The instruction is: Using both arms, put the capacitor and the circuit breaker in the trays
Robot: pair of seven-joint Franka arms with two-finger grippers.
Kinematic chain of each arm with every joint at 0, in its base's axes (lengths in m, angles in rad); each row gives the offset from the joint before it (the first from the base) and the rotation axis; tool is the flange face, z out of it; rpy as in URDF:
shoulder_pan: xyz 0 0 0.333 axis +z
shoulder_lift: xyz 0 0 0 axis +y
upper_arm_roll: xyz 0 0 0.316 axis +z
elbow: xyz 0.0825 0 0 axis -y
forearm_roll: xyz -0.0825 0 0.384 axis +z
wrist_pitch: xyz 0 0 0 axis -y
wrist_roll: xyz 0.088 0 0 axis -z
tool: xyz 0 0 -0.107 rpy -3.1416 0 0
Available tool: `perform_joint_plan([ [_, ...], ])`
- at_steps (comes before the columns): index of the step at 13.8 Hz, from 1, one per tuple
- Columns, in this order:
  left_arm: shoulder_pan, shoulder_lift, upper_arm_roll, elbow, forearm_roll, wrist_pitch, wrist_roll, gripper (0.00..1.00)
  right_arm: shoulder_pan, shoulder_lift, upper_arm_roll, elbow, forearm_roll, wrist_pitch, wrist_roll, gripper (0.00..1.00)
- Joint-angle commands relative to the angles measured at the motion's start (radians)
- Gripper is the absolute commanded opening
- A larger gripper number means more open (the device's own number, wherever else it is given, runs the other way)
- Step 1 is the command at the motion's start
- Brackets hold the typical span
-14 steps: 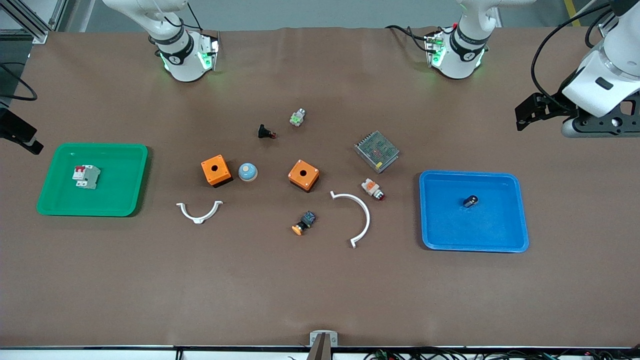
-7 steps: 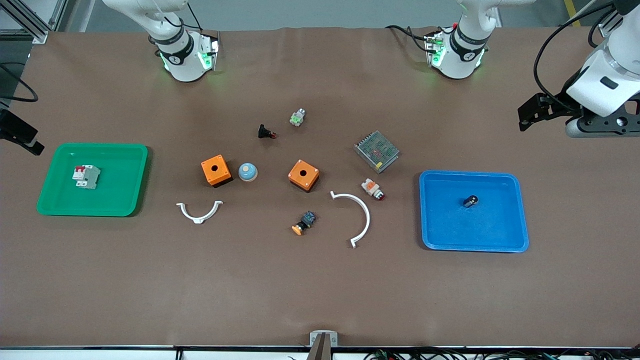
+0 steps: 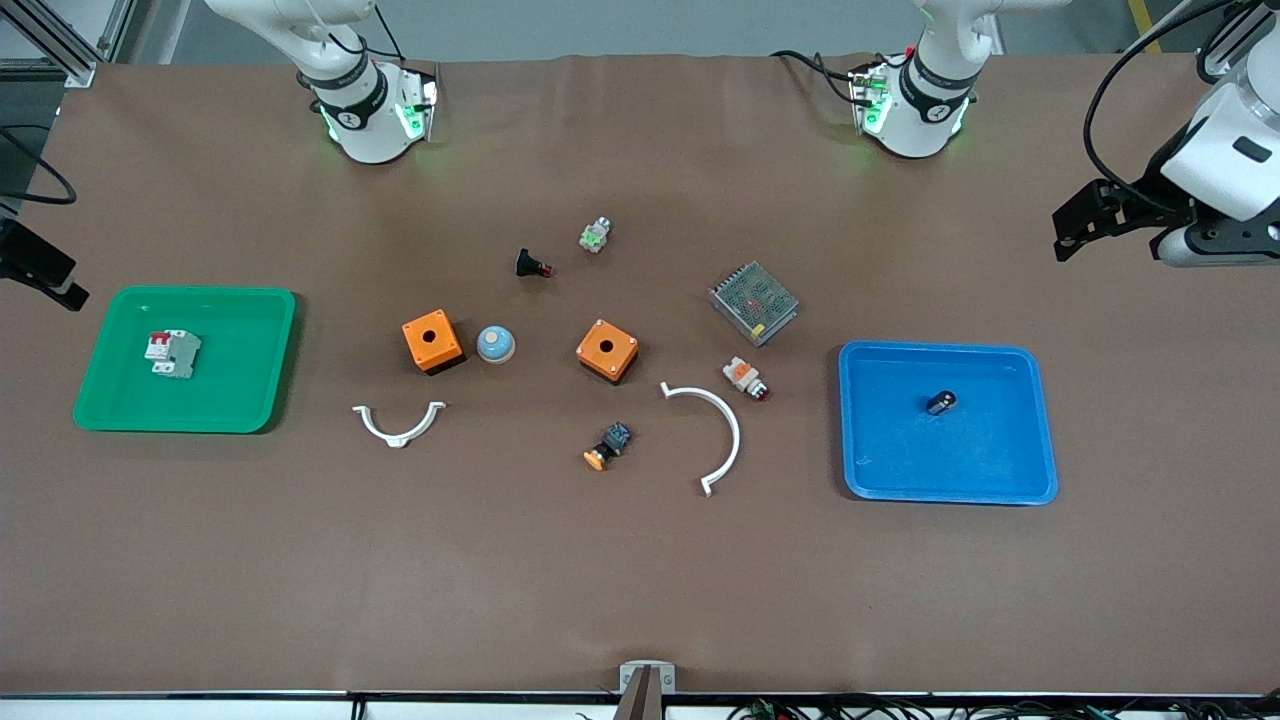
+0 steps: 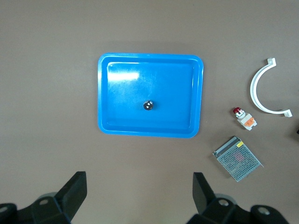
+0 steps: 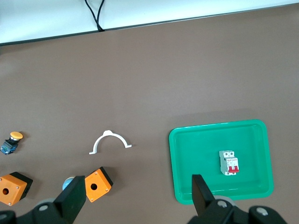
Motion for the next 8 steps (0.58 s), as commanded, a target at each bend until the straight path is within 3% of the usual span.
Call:
perform_joint_plan([
  [1,0.006,-0.004,0.006,0.017,-0.020,-0.017,0.024,1.00,-0.010,0.010,0.006,0.023,0.005,-0.015,0.007,1.00],
  [8,0.006,-0.004,0.004,0.027,-0.022,-0.032,0.023,1.00,-0.009,0.010,0.006,0.025,0.005,-0.015,0.007,1.00],
])
